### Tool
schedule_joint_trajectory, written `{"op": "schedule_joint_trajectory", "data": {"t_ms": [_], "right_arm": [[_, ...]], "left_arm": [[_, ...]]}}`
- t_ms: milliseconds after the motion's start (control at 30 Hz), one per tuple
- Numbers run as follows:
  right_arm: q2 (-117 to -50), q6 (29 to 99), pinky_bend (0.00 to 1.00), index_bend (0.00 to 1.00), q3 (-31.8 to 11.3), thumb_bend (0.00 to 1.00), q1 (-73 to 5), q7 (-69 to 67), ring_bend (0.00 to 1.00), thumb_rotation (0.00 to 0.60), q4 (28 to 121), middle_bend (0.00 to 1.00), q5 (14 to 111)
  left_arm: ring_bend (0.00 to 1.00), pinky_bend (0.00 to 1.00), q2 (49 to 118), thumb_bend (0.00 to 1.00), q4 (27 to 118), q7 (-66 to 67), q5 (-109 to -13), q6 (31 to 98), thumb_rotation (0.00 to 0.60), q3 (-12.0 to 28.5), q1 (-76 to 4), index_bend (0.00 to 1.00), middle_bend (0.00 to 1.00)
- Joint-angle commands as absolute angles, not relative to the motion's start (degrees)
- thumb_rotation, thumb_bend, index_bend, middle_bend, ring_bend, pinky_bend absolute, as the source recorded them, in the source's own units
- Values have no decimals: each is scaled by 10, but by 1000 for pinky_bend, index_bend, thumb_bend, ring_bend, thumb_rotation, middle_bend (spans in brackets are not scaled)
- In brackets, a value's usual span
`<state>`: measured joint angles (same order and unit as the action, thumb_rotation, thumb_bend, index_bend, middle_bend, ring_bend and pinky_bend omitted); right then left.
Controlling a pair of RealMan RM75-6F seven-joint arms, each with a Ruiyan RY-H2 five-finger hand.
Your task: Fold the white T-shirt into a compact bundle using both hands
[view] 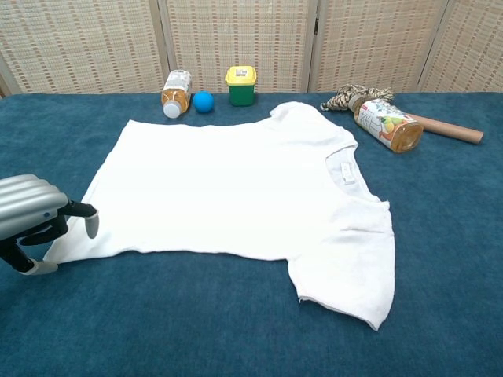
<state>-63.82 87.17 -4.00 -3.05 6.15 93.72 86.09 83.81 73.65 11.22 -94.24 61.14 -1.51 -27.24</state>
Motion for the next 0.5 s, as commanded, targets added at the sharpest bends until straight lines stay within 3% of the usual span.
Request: {"op": "schedule_joint_trajectory", "data": {"t_ms": [33,500], "right_arm": [[-639,871,364,260,-40,228,-30,61,298,600,937,294,861],[-640,878,364,260,-39,228,-24,55,298,600,934,294,859]], "left_arm": [[850,957,840,229,736,115,-935,610,600,-16,-272,421,937],[851,958,854,229,718,125,-906,605,600,-10,-279,446,942]]}}
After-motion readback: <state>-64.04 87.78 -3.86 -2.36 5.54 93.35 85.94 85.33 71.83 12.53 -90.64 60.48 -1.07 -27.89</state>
